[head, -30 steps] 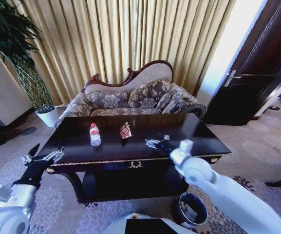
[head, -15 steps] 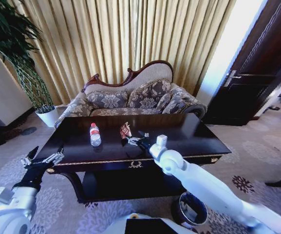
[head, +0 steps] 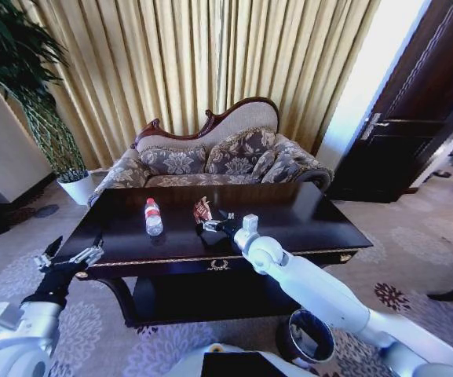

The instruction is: Move to the front of the table and place the trash on the table into the trash bin.

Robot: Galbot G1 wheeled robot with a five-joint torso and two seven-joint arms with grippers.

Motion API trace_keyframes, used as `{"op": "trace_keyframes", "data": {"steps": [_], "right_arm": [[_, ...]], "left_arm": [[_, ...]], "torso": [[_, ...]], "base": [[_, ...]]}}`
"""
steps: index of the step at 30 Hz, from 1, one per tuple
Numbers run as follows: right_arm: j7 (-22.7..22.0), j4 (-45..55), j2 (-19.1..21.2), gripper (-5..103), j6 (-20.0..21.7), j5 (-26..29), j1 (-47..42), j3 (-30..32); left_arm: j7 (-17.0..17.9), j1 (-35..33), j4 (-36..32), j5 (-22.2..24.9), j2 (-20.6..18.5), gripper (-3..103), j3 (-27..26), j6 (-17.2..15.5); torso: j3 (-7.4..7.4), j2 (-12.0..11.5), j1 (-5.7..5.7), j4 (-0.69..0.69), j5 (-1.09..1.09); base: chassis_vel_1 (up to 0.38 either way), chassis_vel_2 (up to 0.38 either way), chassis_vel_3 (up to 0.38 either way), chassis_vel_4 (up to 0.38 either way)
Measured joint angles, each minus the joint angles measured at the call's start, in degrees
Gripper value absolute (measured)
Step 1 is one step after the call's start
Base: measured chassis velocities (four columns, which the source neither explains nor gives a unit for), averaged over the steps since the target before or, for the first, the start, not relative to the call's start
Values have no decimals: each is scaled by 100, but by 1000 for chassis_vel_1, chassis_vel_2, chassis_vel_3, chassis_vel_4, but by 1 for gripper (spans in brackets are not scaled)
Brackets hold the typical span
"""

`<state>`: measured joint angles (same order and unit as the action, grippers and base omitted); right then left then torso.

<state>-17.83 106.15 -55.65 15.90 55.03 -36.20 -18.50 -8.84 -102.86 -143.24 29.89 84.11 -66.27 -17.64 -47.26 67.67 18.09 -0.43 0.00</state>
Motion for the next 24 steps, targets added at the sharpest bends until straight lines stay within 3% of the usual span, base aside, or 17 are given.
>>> {"op": "trace_keyframes", "data": {"steps": [24], "right_arm": [[1, -312, -169, 100, 99, 361, 648, -572]], "left_arm": [[-7, -4, 0, 18, -12, 100, -27, 38]], "torso": [[0, 0, -1, 0, 0]], "base": [[0, 0, 0, 0]]}}
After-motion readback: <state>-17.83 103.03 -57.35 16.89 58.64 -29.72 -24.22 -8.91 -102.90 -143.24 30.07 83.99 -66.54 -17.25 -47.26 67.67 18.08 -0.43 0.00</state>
